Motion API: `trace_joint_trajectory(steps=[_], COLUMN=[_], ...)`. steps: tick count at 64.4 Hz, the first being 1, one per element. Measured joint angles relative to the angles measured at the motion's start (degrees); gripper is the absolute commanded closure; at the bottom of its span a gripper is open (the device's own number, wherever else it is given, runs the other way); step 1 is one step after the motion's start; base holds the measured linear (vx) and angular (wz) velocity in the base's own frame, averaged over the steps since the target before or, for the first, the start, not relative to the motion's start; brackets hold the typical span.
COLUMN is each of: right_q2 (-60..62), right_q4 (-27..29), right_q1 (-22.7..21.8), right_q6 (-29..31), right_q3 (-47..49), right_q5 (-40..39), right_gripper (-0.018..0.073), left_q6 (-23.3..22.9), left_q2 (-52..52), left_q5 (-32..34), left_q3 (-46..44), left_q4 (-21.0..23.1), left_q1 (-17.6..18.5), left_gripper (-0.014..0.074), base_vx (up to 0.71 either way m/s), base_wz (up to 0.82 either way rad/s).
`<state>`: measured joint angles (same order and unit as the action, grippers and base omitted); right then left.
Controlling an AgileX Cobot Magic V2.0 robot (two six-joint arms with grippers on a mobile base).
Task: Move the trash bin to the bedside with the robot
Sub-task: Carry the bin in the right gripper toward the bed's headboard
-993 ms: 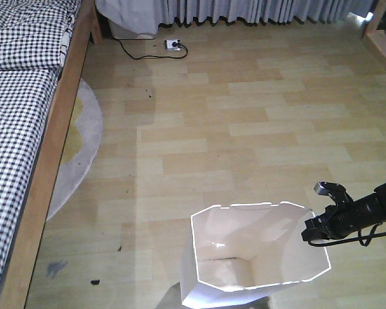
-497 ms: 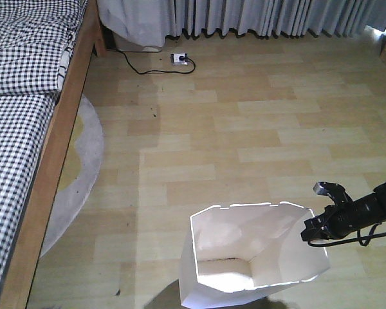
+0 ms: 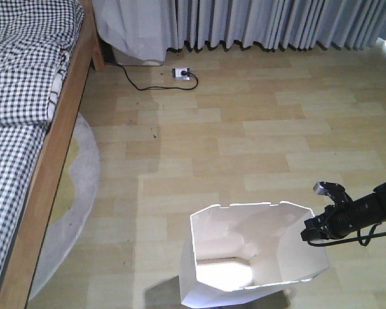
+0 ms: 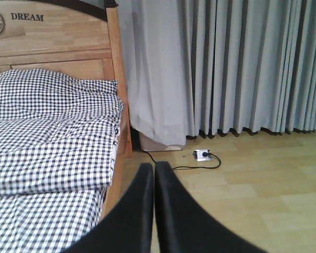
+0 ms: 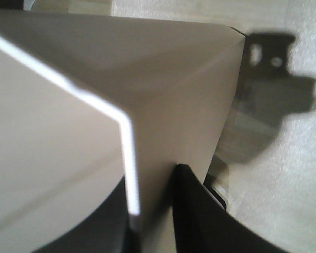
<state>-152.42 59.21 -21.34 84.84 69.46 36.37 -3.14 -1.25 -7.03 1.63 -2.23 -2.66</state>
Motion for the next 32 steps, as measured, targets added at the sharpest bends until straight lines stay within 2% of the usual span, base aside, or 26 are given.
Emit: trace_joint_trajectory(steps=[32], right_q2=[0.0], right_q4=[0.0], right_q1=[0.0], right_q6=[0.0], right_q3=[0.0], right_q5=[0.0], right_gripper=[0.0564], left_q6=[0.0], left_q2=[0.0], left_q5=[0.0], left_q3=[0.0], left_q4=[0.0], left_q1=[0.0], left_gripper=[0.0603], base_vx=[0.32], base_wz=[0.06])
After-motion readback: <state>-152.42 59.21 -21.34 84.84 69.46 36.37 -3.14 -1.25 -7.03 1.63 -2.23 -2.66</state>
